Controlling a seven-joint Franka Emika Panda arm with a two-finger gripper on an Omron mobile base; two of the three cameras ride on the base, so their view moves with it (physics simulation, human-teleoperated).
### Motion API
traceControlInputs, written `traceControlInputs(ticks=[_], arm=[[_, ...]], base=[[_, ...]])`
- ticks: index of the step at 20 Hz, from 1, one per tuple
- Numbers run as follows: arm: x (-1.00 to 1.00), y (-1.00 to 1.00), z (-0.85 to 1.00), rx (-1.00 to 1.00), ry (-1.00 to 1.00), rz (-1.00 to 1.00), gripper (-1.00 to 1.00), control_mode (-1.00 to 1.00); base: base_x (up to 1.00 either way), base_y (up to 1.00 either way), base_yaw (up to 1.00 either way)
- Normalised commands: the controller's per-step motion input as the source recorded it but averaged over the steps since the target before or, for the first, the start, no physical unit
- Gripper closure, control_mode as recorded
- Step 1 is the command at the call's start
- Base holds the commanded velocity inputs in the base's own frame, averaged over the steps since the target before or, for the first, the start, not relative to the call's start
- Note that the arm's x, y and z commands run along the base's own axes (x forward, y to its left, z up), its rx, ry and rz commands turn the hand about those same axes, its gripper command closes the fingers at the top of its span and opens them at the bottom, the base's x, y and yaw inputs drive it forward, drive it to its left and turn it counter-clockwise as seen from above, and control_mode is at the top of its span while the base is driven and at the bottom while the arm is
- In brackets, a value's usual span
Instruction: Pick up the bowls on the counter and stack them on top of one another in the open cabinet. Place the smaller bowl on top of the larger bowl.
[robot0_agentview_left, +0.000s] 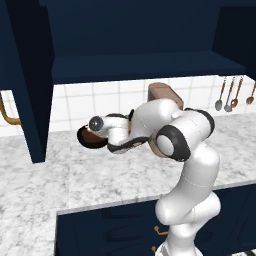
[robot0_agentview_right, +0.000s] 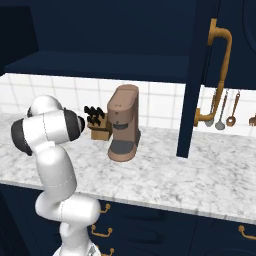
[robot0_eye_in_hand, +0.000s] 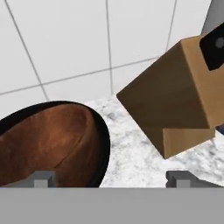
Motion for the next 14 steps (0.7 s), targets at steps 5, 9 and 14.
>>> traceControlInputs(ticks=[5,9,14], arm=[[0.18,0.04,-0.20,0.07,0.35,0.00,-1.00,-1.00],[0.15,0.01,-0.11,0.04,0.22,0.00,-1.00,-1.00],[0.03,0.00,-0.20,0.02,0.08,0.00,-1.00,-1.00]], base=[[0.00,0.00,0.00],[0.00,0.00,0.00],[0.00,0.00,0.00]])
